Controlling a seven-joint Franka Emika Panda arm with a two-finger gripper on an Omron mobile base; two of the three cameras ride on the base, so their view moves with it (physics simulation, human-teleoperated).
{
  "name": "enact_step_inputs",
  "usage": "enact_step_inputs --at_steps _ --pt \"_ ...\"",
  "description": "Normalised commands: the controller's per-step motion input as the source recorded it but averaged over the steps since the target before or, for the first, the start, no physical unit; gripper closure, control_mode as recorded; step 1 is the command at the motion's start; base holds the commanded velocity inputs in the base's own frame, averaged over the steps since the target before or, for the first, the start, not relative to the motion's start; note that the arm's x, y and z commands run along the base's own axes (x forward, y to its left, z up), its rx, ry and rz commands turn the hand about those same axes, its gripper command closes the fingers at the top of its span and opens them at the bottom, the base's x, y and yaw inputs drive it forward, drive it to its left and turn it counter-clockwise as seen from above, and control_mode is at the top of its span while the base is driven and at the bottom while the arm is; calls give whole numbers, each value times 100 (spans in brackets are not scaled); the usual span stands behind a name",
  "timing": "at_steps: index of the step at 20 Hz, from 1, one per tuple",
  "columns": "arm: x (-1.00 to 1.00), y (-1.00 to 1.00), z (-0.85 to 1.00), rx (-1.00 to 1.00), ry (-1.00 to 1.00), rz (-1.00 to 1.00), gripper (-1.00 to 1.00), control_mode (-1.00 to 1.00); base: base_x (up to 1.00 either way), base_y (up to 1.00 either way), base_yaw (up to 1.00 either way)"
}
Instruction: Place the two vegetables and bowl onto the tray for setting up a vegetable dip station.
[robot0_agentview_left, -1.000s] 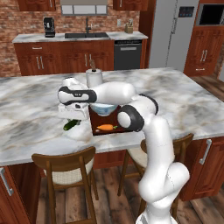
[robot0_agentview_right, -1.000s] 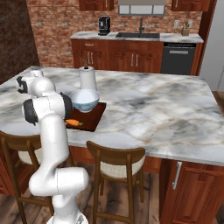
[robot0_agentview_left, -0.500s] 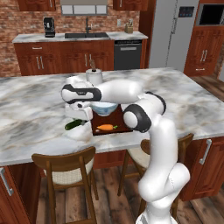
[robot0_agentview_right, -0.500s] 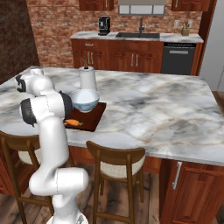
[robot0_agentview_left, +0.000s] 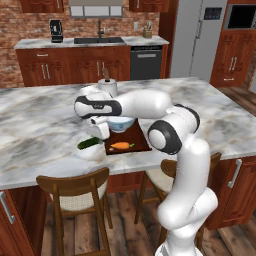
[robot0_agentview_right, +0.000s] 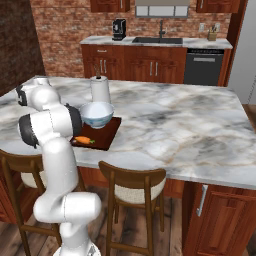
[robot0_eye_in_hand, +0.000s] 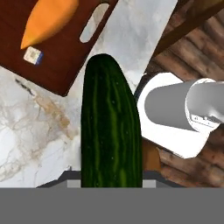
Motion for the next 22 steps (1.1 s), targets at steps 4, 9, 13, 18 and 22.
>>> enact_step_inputs --at_steps 4,9,13,18,22 --pt "-11 -31 16 -11 0 -23 100 -100 0 0 0" --pt "-13 -31 13 -11 -4 -18 100 -100 0 0 0" --pt "-17 -33 11 -10 -7 -19 100 -100 0 0 0" --pt "-15 -34 8 -10 -5 -20 100 -100 0 0 0" --pt "-17 -35 4 -6 0 -22 100 -100 0 0 0"
